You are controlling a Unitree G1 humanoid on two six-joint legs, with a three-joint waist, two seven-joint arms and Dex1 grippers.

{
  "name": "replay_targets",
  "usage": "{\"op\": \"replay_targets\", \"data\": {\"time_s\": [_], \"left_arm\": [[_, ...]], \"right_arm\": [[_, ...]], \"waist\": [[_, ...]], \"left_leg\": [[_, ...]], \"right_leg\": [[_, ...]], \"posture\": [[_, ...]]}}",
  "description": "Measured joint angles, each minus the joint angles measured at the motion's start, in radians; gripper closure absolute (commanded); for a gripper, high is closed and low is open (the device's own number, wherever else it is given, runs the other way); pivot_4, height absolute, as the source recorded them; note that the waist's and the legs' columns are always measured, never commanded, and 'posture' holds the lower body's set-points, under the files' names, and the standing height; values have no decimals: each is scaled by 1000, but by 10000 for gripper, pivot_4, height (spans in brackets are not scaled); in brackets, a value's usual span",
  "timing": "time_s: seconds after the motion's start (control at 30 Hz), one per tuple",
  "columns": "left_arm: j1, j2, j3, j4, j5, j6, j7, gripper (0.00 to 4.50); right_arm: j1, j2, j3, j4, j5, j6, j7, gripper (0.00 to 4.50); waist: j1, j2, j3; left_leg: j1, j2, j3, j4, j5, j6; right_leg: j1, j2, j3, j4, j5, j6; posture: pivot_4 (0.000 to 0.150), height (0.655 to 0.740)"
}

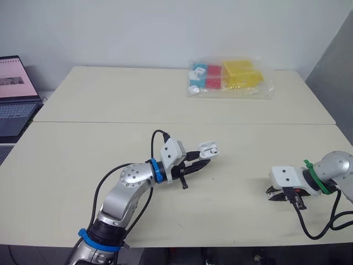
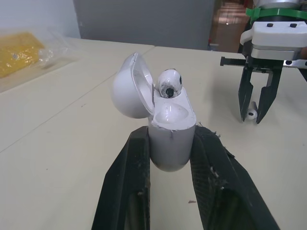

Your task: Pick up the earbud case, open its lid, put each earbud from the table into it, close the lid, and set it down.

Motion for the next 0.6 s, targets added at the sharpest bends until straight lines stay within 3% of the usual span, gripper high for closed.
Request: {"op": "replay_targets", "data": {"time_s": [0.17, 0.43, 0.6], "left_arm": [[3, -1, -1, -13, 0, 1, 1, 37199], [4, -1, -1, -13, 0, 3, 6, 37199], [4, -2, -1, -14, 0, 4, 15, 37199]], "right_arm": [[-53, 31, 20, 46, -32, 1, 34, 40640], [-64, 54, 20, 68, -72, -54, 39, 13084], [-55, 70, -2, 76, -72, -55, 10, 12645]], "waist": [[-1, 0, 0], [-2, -1, 0], [-2, -1, 0]], "left_leg": [[1, 0, 0, 0, 0, 0], [6, 0, 0, 1, 0, 0], [11, 0, 1, 1, 0, 0]], "right_leg": [[0, 0, 0, 1, 0, 0], [4, 0, 1, 2, 0, 0], [8, 0, 1, 3, 0, 0]], "posture": [[1500, 7287], [1500, 7287], [1500, 7287]]}}
